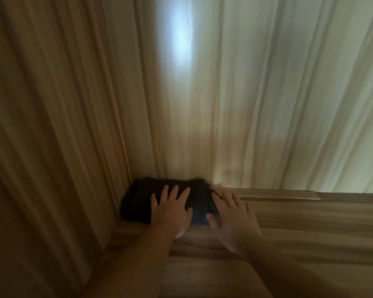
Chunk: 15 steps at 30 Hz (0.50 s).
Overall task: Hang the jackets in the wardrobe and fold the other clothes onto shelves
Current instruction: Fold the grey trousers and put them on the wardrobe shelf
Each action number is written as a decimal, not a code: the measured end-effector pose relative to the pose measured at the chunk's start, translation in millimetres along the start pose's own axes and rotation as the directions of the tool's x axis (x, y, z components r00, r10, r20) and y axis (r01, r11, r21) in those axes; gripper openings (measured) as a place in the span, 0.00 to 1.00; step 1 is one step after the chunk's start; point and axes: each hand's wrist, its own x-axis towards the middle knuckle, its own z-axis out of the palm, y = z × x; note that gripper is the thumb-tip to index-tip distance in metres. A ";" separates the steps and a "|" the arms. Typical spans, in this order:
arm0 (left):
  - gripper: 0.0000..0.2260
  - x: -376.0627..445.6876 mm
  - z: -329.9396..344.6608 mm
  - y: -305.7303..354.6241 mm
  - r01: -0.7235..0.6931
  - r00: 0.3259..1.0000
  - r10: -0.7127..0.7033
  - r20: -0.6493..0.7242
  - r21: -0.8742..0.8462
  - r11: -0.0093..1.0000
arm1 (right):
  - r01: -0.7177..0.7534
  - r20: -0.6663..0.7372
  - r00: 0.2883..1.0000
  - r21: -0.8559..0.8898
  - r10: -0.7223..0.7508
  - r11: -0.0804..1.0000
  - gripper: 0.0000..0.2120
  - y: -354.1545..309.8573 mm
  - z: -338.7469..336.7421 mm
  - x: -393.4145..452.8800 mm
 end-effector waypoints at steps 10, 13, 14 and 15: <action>0.24 -126.8 -76.4 97.9 -0.271 0.947 0.304 0.098 -0.261 0.927 | -0.379 -0.054 0.923 0.026 0.380 0.925 0.29 105.9 -136.1 -192.1; 0.24 -167.2 -91.0 133.9 -0.371 0.903 0.418 0.099 -0.311 0.875 | -0.490 -0.095 0.866 0.040 0.492 0.871 0.27 123.4 -166.5 -259.2; 0.25 -179.5 -95.2 147.5 -0.419 0.884 0.460 0.086 -0.294 0.859 | -0.525 -0.110 0.843 0.037 0.526 0.850 0.27 128.2 -173.6 -280.2; 0.25 -192.1 -98.7 161.9 -0.473 0.860 0.506 0.070 -0.263 0.841 | -0.562 -0.124 0.818 0.037 0.562 0.826 0.27 131.4 -180.1 -301.9</action>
